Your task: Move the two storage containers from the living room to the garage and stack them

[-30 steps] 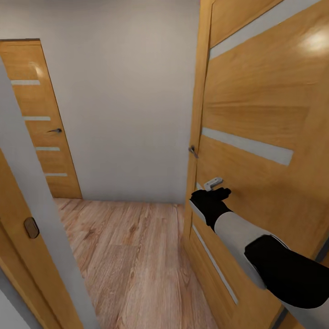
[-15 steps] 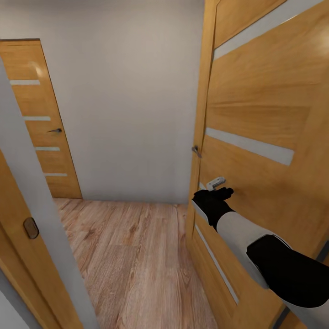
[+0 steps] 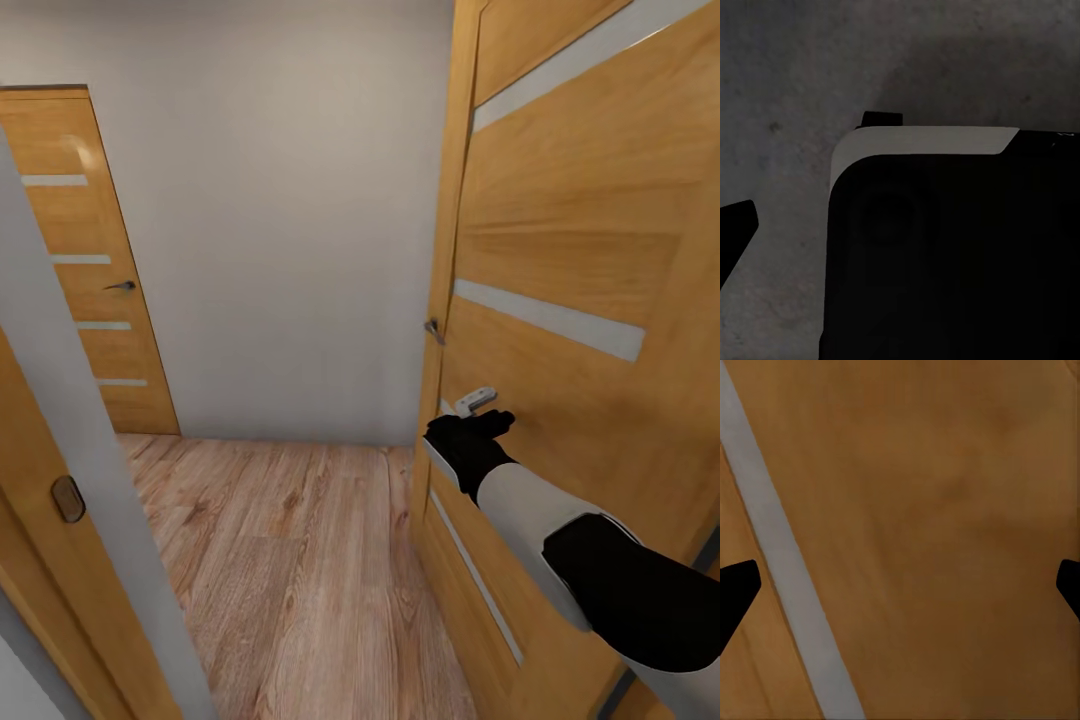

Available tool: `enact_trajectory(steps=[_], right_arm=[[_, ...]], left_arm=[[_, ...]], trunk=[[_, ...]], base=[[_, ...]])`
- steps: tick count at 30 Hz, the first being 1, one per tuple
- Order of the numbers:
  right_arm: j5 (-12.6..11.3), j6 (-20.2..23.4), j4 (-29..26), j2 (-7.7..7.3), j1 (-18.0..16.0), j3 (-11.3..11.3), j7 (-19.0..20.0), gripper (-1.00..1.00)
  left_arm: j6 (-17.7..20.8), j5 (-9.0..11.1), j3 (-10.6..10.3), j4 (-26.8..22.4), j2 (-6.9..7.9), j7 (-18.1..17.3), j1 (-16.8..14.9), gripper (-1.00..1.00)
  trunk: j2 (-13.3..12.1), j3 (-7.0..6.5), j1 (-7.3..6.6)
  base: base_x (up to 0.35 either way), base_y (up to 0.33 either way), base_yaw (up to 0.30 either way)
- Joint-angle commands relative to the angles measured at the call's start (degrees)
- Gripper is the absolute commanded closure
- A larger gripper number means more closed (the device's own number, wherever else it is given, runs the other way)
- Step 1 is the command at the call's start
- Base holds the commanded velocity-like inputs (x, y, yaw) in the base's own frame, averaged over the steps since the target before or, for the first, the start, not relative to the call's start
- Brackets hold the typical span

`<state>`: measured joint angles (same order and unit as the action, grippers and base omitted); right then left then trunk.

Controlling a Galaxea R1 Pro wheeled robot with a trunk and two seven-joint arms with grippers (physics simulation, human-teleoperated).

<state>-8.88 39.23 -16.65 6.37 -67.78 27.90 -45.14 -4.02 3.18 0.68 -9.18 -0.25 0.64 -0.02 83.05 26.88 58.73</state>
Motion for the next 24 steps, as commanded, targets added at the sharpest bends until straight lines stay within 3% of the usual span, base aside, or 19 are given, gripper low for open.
enact_trajectory(steps=[1,12,14,15,16,21,24], right_arm=[[0.9,1.2,0.0,-4.16,-0.1,0.8,-0.6,-1.00],[1.1,1.5,-1.9,-2.18,-0.1,0.6,-1.3,-1.00],[1.2,1.5,-2.6,0.26,-0.1,0.5,-1.4,-1.00],[1.2,1.4,-2.9,2.84,-0.1,0.3,-1.5,-1.00],[1.2,1.4,-3.0,3.63,0.0,0.3,-1.5,-1.00],[0.7,1.2,-3.4,3.63,0.2,0.3,-0.9,-1.00],[-1.6,0.9,-3.4,3.63,0.4,0.4,0.1,-1.00]], left_arm=[[-0.1,0.3,0.0,0.0,-0.02,0.1,0.0,-1.00],[-0.1,0.3,0.0,0.0,-0.02,0.1,0.0,-1.00],[-0.1,0.3,0.0,0.0,-0.02,0.1,0.0,-1.00],[-0.1,0.3,0.0,0.0,-0.02,0.1,0.0,-1.00],[-0.1,0.3,0.0,0.0,-0.02,0.0,0.0,-1.00],[-0.1,0.3,0.1,-0.1,-0.03,0.0,0.0,-1.00],[-0.1,0.3,0.1,-0.1,-0.05,0.0,0.0,-1.00]], trunk=[[0.0,0.05,0.00],[0.0,0.05,0.00],[0.0,0.05,0.00],[0.0,0.05,0.00],[0.0,0.05,0.00],[0.0,0.05,0.00],[0.0,0.05,0.00]], base=[[0.000,0.000,0.000],[0.000,0.000,0.000],[0.000,0.000,0.000],[0.000,0.000,0.000],[0.000,0.000,0.000],[0.000,0.000,0.000],[0.000,0.000,0.000]])
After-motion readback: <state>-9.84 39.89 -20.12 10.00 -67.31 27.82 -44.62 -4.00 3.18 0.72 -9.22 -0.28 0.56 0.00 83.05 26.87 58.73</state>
